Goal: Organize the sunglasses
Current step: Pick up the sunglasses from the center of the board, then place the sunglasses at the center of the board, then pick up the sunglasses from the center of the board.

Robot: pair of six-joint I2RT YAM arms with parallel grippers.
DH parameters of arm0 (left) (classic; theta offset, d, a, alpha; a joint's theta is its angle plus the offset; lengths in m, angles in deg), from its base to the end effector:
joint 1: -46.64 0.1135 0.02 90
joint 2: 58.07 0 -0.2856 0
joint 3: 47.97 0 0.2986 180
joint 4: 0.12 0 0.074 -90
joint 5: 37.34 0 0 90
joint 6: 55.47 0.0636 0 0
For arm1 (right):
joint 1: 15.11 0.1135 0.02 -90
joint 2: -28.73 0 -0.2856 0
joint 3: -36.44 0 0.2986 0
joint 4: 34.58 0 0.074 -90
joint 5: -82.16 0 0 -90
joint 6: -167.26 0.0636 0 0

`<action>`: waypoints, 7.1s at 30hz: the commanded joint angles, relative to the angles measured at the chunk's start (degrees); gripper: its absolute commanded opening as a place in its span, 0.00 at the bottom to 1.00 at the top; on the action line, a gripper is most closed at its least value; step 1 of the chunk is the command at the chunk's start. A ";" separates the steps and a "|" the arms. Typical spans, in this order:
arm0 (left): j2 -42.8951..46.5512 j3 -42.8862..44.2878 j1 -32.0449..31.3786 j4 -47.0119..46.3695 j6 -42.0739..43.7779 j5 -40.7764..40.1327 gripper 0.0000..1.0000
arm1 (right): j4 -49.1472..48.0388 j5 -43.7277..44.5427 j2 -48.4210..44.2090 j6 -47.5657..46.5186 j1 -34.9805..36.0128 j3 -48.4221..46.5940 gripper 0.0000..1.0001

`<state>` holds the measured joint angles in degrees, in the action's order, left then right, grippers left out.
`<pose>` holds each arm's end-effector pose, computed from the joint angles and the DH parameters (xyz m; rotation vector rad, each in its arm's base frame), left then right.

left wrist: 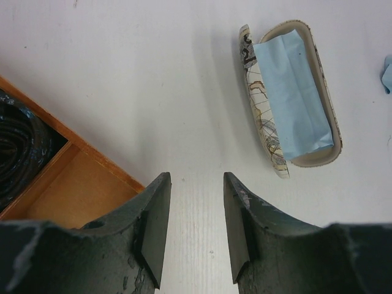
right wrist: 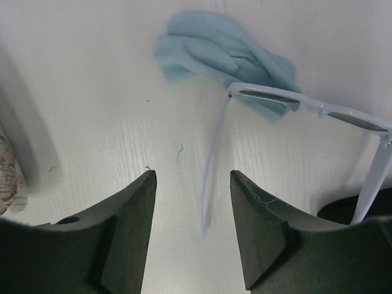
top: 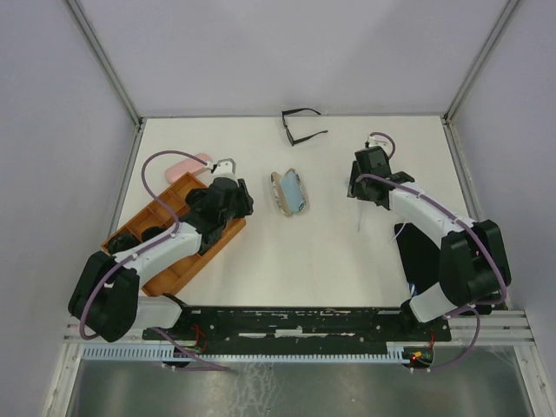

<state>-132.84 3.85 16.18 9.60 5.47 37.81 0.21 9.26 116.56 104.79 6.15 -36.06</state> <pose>0.2961 -0.1553 0.1995 -0.1259 2.1346 -0.3375 0.3643 0.1217 0.2165 0.2610 2.3802 0.0309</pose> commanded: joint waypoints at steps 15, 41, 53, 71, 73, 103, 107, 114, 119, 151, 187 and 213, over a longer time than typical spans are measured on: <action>5.70 1.21 0.31 2.05 -2.05 0.93 0.47 | -0.54 6.36 4.83 6.40 -1.48 -7.70 0.61; 5.67 -0.02 0.31 1.26 -2.76 1.93 0.47 | 2.50 -0.60 10.85 7.40 -2.58 -4.12 0.23; 6.89 -0.48 0.30 1.32 -2.93 2.20 0.47 | 2.08 -0.88 1.73 16.97 3.56 -1.38 0.03; 11.20 -2.37 0.31 2.21 -3.02 4.46 0.47 | 8.37 3.85 1.85 26.17 24.32 2.42 0.04; 11.54 -2.71 0.31 2.26 -3.11 4.48 0.47 | 8.29 3.80 3.12 26.21 25.39 2.07 0.08; 11.68 -0.69 0.31 4.50 -2.28 4.83 0.47 | 14.34 -6.06 4.52 -22.49 11.49 -6.47 0.50; 11.57 -0.46 0.29 4.99 -2.15 5.78 0.47 | 16.36 -9.84 8.58 -27.20 10.43 -10.15 0.50; 11.31 -0.11 0.29 5.21 -2.05 6.22 0.47 | 19.68 -13.29 12.30 -31.66 9.52 -14.55 0.48; 11.21 0.11 0.29 5.34 -1.92 6.22 0.47 | 23.47 -12.75 15.02 -33.81 9.16 -16.32 0.47; 10.67 0.25 0.31 5.26 -1.90 5.89 0.47 | 22.86 -14.88 17.54 -33.50 8.02 -16.72 0.30; 11.33 -0.15 0.25 5.72 -2.14 5.05 0.47 | 16.50 -16.18 5.54 -20.36 8.09 -4.32 0.37; 11.57 -0.06 0.31 5.94 -2.14 4.61 0.47 | 18.61 -14.05 12.14 -25.28 8.01 -9.37 0.27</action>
<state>-122.43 1.51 16.18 15.92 5.36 43.71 18.68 -5.95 127.86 80.48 14.39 -42.77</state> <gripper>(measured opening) 0.471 0.273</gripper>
